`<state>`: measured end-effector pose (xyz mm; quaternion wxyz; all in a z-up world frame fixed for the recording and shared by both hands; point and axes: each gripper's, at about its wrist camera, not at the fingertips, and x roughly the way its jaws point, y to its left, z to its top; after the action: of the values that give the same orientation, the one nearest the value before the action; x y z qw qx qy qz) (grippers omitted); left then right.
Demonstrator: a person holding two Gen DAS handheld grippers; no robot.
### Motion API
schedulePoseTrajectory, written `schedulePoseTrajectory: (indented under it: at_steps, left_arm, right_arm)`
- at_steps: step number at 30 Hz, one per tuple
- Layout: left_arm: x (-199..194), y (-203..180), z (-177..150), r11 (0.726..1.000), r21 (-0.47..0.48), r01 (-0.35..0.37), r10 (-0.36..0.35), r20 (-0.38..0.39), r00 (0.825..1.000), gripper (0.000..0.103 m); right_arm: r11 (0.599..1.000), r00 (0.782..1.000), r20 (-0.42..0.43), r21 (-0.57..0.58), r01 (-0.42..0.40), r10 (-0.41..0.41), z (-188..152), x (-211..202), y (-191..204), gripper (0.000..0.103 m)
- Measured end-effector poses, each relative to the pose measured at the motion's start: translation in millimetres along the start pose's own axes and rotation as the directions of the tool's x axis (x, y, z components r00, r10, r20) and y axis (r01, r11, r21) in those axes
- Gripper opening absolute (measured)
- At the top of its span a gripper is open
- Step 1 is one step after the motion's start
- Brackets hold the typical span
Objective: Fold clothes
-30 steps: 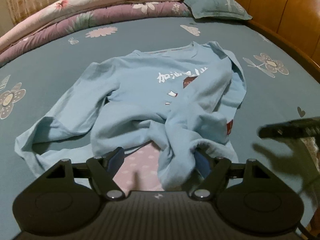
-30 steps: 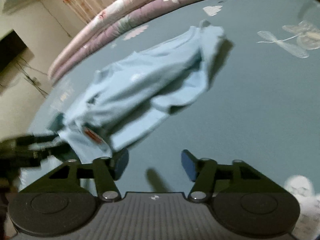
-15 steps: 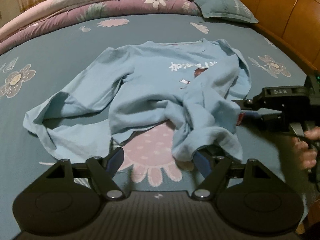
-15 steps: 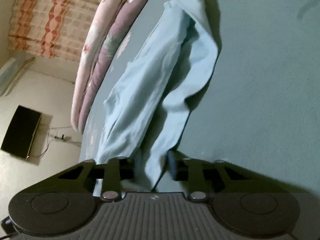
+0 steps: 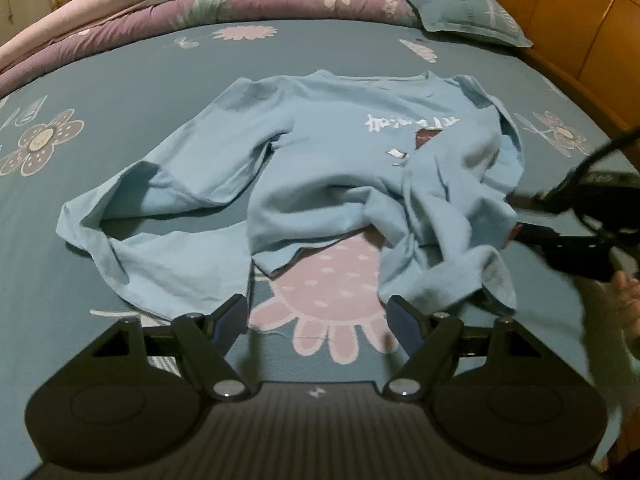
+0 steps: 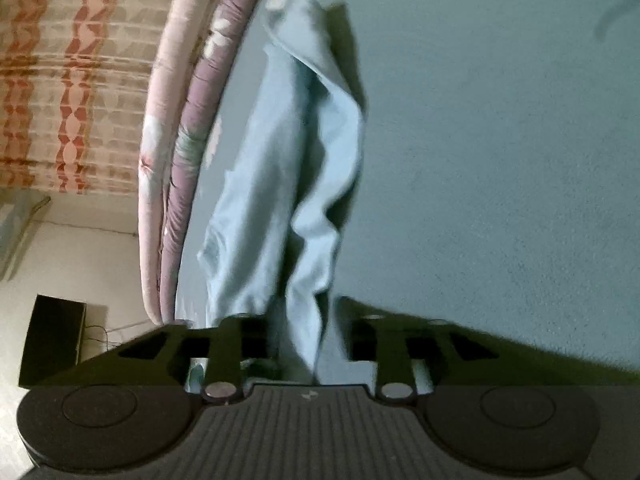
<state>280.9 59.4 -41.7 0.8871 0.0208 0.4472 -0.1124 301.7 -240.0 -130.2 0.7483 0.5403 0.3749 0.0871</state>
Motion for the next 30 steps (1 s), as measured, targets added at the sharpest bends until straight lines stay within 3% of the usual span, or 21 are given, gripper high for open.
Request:
schedulePoseTrajectory:
  at_steps: [1,2,4,9,13,16,18,21,23,30]
  left_arm:
    - [1,0,0,1.0,-0.002,0.003,-0.003,0.002,1.0,0.077]
    - [1,0,1,1.0,-0.004,0.006,-0.006,0.005,1.0,0.077]
    - [3,0,0,1.0,-0.002,0.012,-0.012,0.004,1.0,0.077]
    - [5,-1,-3,1.0,-0.004,0.017,-0.017,-0.004,1.0,0.077]
    - [4,3,-7,1.0,-0.016,0.01,-0.01,-0.01,1.0,0.077]
    - [2,8,-9,1.0,-0.028,0.005,-0.006,-0.008,1.0,0.077]
    - [3,11,-10,0.999,-0.037,-0.004,0.003,-0.015,1.0,0.077]
    - [5,13,-9,0.999,-0.037,-0.018,0.017,-0.021,1.0,0.077]
    - [4,12,-9,0.999,-0.033,-0.011,0.01,-0.019,1.0,0.077]
    - [7,9,-14,1.0,-0.019,0.001,-0.002,-0.038,0.999,0.077]
  right_arm:
    - [0.999,1.0,0.027,-0.033,0.014,-0.013,3,-4,6,0.067]
    - [0.998,0.998,0.052,-0.063,0.03,-0.026,7,-7,12,0.071]
    - [0.993,0.994,0.09,-0.098,0.066,-0.057,14,-8,17,0.071]
    - [0.988,0.99,0.141,-0.144,0.05,-0.03,33,-1,6,0.07]
    - [0.977,0.992,0.125,-0.211,0.014,0.013,39,8,8,0.071]
    - [0.975,0.996,0.047,-0.213,-0.068,0.08,31,8,6,0.071]
    - [0.958,0.997,0.047,-0.283,-0.048,0.064,25,12,10,0.066]
    - [0.963,0.995,0.066,-0.263,-0.058,0.078,40,21,7,0.053]
    - [0.961,0.997,0.06,-0.273,-0.039,0.057,49,25,0,0.022]
    - [0.961,0.995,0.07,-0.272,-0.047,0.068,40,16,-10,0.019]
